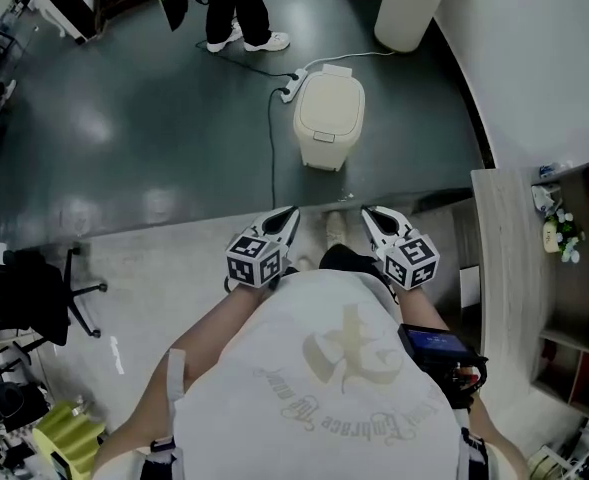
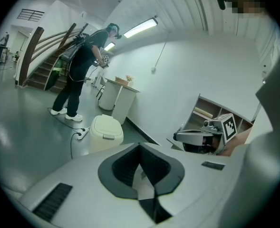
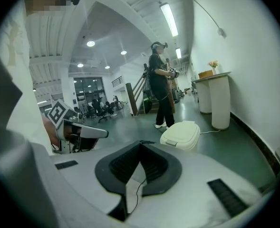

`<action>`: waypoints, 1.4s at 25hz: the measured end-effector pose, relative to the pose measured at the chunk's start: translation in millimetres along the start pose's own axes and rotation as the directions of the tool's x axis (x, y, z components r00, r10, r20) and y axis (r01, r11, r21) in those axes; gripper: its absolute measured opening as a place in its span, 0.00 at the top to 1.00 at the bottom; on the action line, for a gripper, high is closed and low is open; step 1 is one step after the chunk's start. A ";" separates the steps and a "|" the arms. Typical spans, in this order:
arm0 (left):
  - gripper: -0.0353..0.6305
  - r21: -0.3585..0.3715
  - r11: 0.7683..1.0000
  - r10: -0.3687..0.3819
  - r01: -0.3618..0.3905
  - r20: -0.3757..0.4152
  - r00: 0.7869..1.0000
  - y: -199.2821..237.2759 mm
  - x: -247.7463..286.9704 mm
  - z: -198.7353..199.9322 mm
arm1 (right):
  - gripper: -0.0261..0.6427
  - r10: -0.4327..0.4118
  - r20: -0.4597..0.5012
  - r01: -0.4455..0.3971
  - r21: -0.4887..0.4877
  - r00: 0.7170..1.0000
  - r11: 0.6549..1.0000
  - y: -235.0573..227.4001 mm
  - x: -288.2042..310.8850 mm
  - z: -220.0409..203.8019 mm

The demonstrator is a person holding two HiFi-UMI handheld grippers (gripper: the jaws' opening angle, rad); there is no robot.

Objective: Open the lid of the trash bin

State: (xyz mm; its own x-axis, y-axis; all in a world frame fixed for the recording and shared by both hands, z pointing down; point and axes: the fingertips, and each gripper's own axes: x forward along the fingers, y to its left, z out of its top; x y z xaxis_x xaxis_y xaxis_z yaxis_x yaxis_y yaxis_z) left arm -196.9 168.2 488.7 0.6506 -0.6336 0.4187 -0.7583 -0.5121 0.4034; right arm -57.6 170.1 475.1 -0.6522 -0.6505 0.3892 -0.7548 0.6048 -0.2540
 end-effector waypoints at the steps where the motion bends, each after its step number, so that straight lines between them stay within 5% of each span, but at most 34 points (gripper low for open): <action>1: 0.93 0.004 1.000 -0.002 0.002 -0.003 1.000 -1.2 3.2 0.3 | 0.95 0.004 0.000 -0.004 -0.001 1.000 1.000 -1.9 0.5 0.0; 12: 0.93 -0.009 1.000 0.023 -0.023 -0.022 1.000 7.2 22.0 9.0 | 0.95 -0.015 0.018 0.014 0.012 1.000 1.000 -33.1 18.3 19.3; 21: 0.93 -0.031 0.998 0.053 -0.053 -0.030 0.998 16.1 37.5 17.1 | 0.95 -0.018 0.083 0.008 0.112 0.996 0.994 -63.3 24.6 34.9; 35: 0.93 -0.047 0.992 0.116 -0.118 -0.051 0.992 37.5 76.7 39.0 | 0.96 0.133 0.079 -0.141 0.112 0.988 0.984 -96.3 61.2 49.1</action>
State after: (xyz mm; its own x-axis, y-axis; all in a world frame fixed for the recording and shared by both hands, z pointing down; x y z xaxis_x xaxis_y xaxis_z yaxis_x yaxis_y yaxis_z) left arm -177.1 77.8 504.1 0.5596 -0.6582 0.5037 -0.8272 -0.4057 0.3888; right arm -28.3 49.5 480.0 -0.7502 -0.5987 0.2806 -0.6582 0.6354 -0.4039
